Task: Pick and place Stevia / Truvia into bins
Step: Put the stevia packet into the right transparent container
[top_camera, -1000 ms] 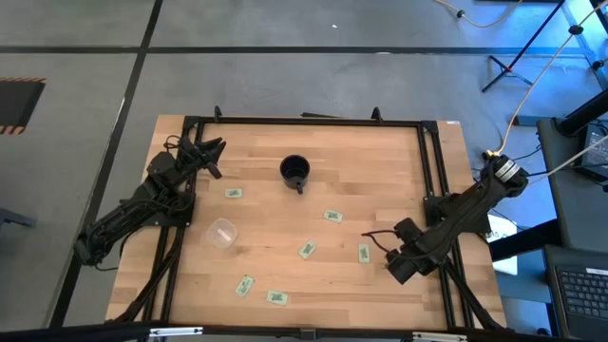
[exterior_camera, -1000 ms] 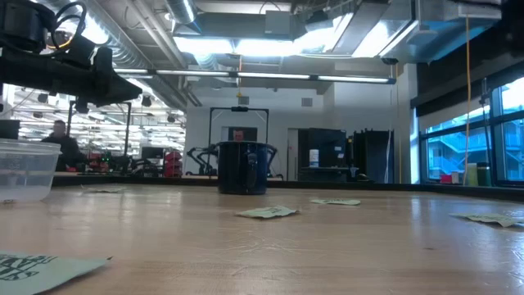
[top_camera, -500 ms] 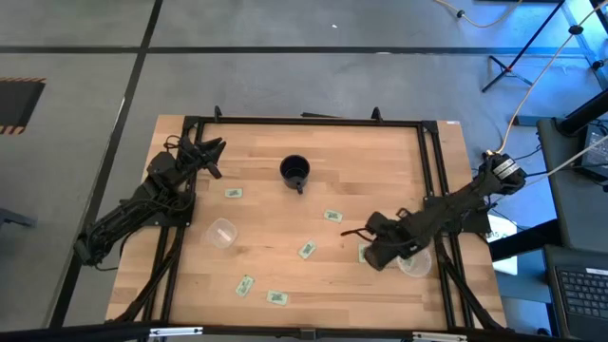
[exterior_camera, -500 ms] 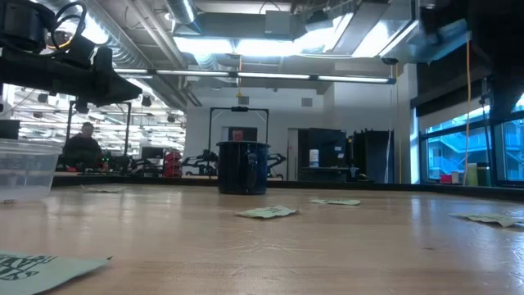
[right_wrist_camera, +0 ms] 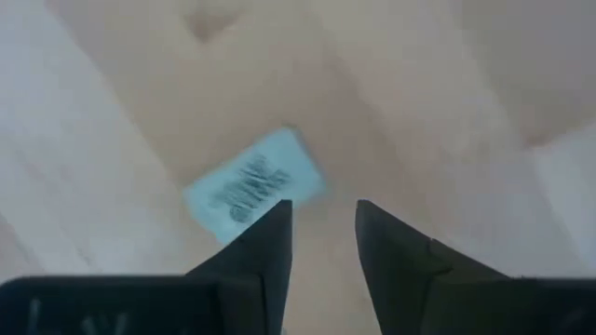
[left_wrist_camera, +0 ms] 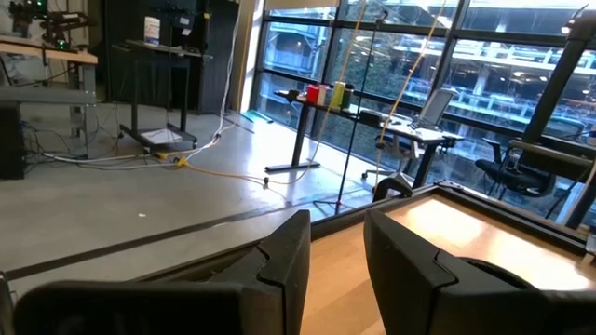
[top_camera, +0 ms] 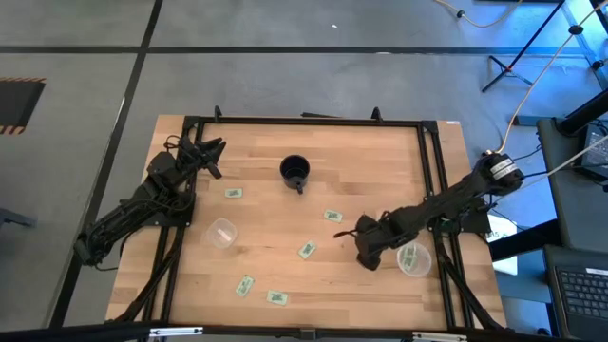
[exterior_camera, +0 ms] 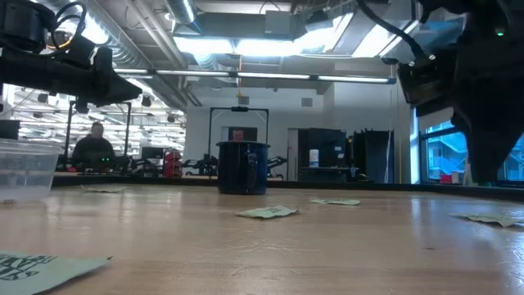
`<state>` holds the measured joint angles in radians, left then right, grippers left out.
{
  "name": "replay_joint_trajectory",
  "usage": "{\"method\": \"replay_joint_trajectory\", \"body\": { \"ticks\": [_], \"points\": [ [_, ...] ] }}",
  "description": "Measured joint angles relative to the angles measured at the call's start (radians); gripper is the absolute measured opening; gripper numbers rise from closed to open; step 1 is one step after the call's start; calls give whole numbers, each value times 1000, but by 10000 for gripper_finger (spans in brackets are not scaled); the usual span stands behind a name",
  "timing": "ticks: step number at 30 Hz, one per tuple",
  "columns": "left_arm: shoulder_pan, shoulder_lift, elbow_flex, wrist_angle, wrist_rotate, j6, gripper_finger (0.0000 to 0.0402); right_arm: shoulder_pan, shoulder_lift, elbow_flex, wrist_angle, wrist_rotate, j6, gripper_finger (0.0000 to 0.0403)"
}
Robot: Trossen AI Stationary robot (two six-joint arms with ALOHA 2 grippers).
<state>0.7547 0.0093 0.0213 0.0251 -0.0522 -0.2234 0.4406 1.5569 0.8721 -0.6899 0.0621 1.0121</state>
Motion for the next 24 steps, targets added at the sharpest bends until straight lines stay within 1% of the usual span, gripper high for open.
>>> {"method": "replay_joint_trajectory", "body": {
  "ticks": [2, 6, 10, 15, 18, 21, 24],
  "points": [
    [0, 0, 0, 1, 0, 0, 100, 0, 5, -19, 55, -12, -1, 123],
    [0, 1, 0, 2, 0, 0, 100, 0, 34, -31, 64, -12, 0, 123],
    [0, 5, 0, 2, 0, 0, 100, 0, 81, -31, 105, -13, -56, 123],
    [0, 7, 0, 1, -7, 0, 100, -1, 138, -22, 95, -27, -73, 123],
    [0, 7, 0, 0, -8, 0, 100, -1, 147, -22, 93, -38, -73, 123],
    [0, 7, 0, 1, -8, 0, 100, -1, 142, -18, 80, -42, -67, 112],
    [0, 7, 0, 1, -8, 0, 100, -3, 130, -11, 70, -45, -52, 92]
  ]
}}
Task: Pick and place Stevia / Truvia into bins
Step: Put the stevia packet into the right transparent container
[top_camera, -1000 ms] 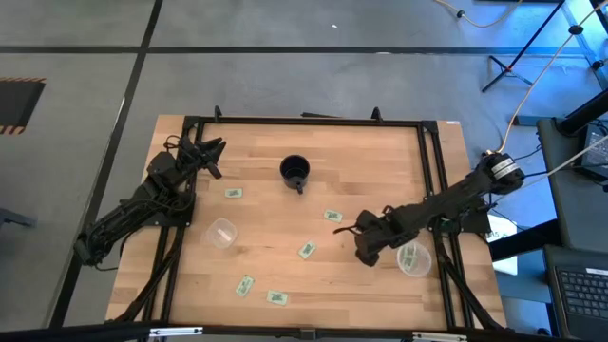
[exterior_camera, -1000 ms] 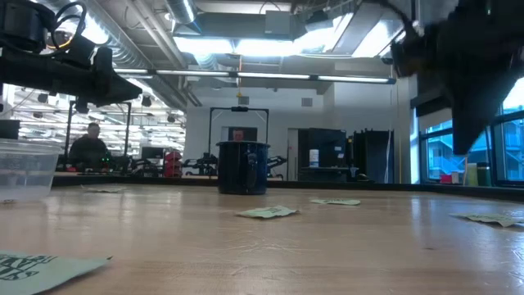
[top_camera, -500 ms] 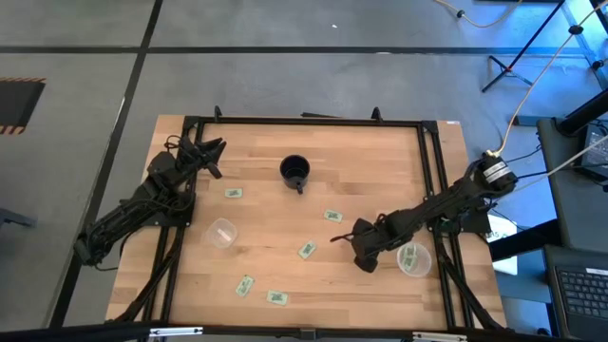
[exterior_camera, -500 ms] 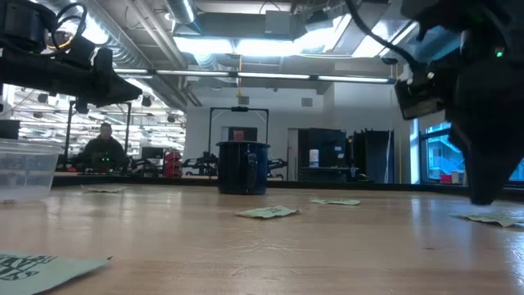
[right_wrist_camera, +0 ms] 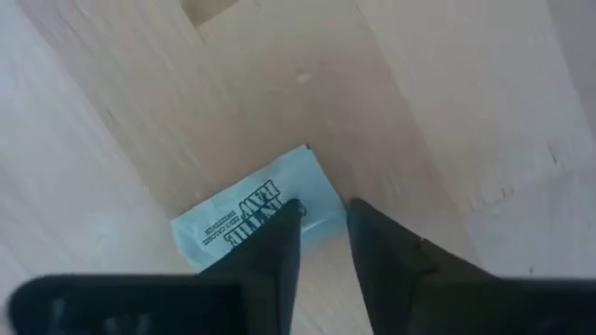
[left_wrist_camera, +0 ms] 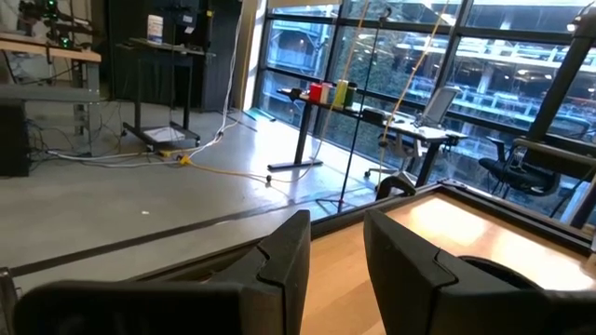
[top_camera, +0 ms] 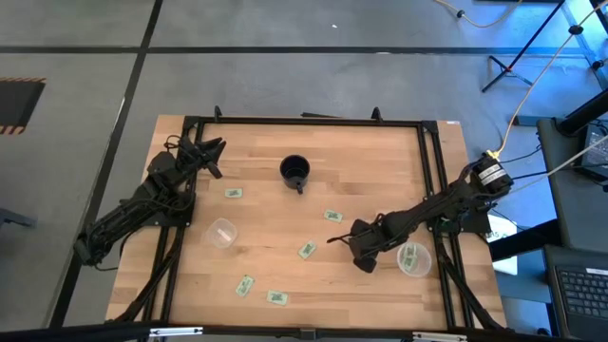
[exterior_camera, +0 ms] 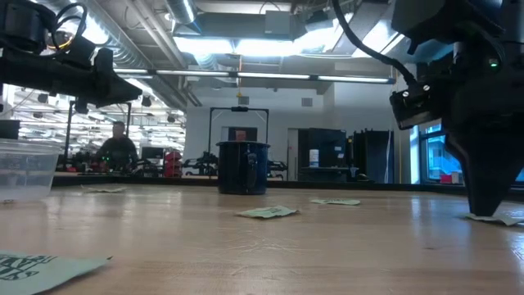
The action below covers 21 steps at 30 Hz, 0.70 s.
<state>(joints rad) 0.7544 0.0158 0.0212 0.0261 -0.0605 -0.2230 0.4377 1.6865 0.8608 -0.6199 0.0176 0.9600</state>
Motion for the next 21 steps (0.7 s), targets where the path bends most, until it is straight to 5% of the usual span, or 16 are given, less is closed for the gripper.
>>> {"method": "replay_joint_trajectory", "body": {
  "ticks": [12, 21],
  "points": [
    [0, 0, 0, -1, 0, 0, 100, -9, -8, -1, -11, -3, 1, 7],
    [0, 0, 0, 0, 0, 0, 100, -7, -4, -1, -14, 15, 6, 21]
  ]
}}
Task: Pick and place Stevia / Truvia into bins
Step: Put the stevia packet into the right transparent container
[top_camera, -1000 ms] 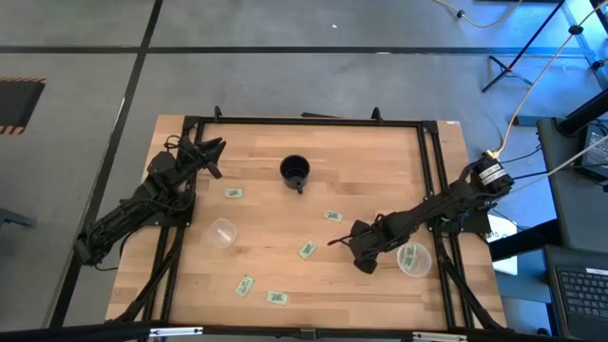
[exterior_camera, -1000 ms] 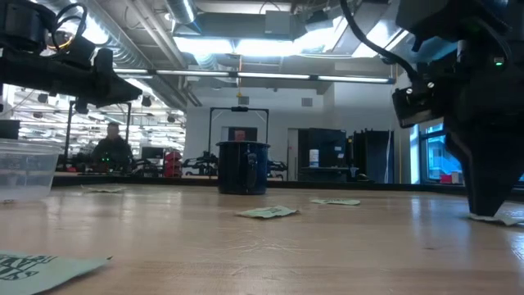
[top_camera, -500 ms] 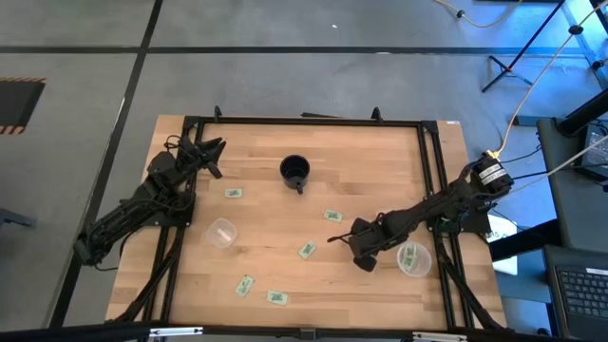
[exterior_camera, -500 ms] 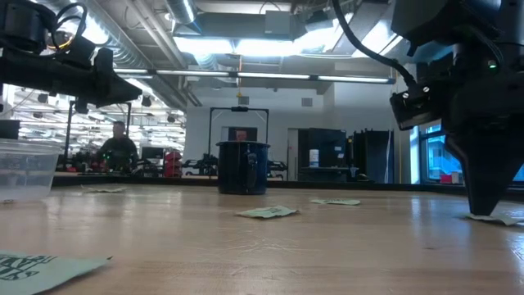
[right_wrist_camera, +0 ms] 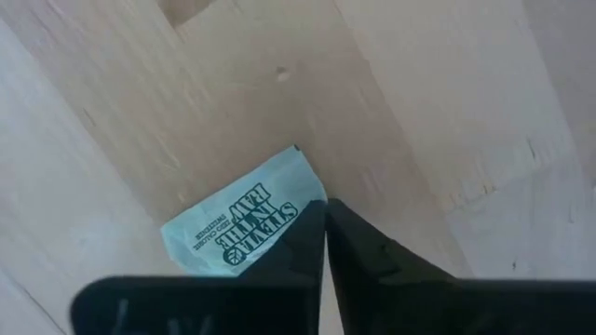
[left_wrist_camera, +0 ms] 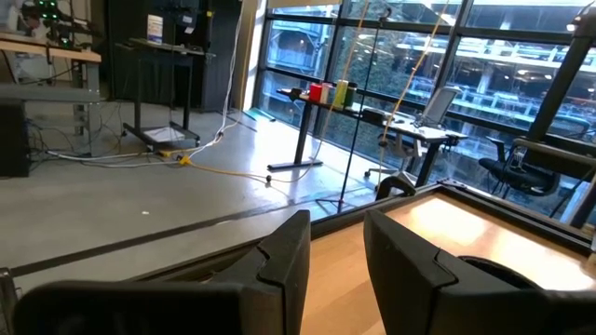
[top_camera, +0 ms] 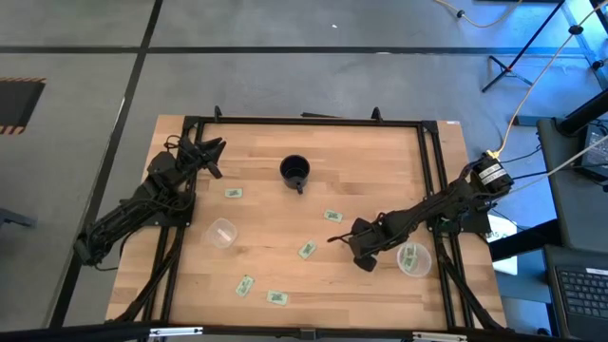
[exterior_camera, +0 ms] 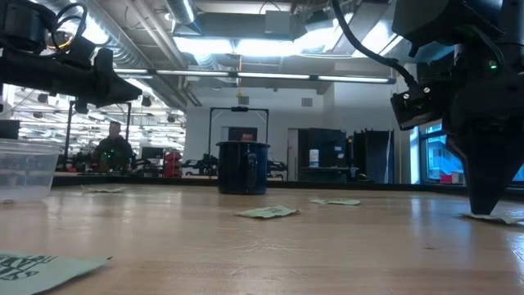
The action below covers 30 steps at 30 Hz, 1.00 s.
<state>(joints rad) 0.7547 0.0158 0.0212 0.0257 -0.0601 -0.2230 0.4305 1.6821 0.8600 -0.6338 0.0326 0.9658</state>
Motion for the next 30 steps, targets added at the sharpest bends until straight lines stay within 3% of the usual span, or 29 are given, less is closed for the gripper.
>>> {"method": "replay_joint_trajectory", "body": {
  "ticks": [4, 20, 30],
  "points": [
    [0, 0, 0, 0, 0, 0, 100, 0, 0, 0, -9, 3, -2, 5],
    [0, 0, 0, 0, 0, 0, 100, 1, 0, 0, -16, 44, 0, 1],
    [0, 0, 0, 0, 0, 0, 100, 0, 0, 0, -16, 42, 158, 27]
  ]
}}
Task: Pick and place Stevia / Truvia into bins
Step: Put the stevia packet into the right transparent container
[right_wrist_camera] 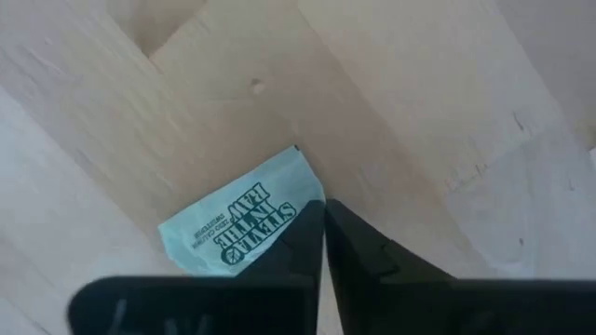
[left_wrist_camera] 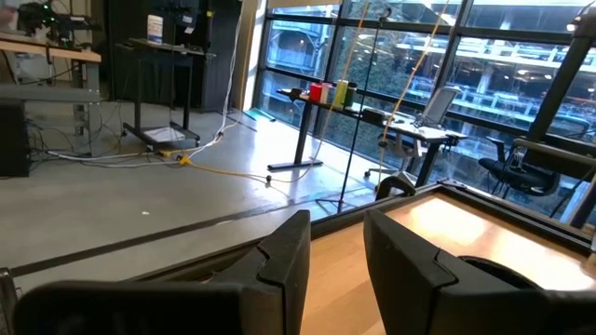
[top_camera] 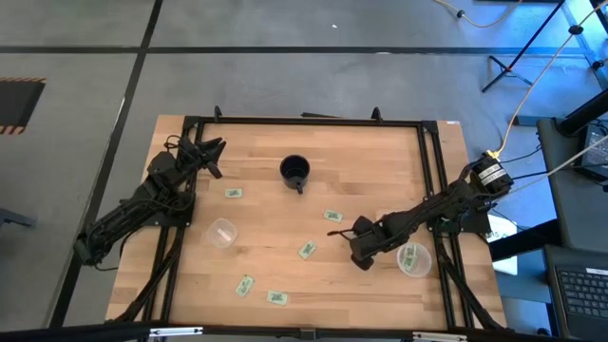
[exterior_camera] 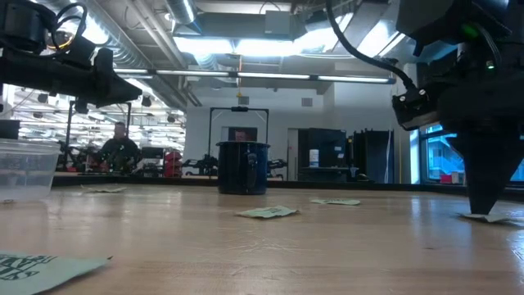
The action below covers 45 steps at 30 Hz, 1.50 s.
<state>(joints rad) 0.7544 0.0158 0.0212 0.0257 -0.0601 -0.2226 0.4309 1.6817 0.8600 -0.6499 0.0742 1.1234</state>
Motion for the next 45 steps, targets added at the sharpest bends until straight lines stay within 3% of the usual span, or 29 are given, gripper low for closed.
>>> {"method": "replay_joint_trajectory", "body": {
  "ticks": [10, 20, 28, 40, 45],
  "points": [
    [0, 0, 0, 0, 0, 0, 100, 0, 0, 0, 8, -1, 125, 51],
    [0, 0, 0, 0, 0, 0, 100, -1, 0, -1, 19, -24, 103, 8],
    [0, 0, 0, 0, 0, 0, 100, 1, -9, -1, 4, 15, 95, 2],
    [0, 0, 0, -4, 0, 0, 100, 0, -170, -3, -15, 93, 76, 1],
    [0, 0, 0, -7, 0, 0, 100, 4, -241, -3, -66, 72, 53, 0]
  ]
}}
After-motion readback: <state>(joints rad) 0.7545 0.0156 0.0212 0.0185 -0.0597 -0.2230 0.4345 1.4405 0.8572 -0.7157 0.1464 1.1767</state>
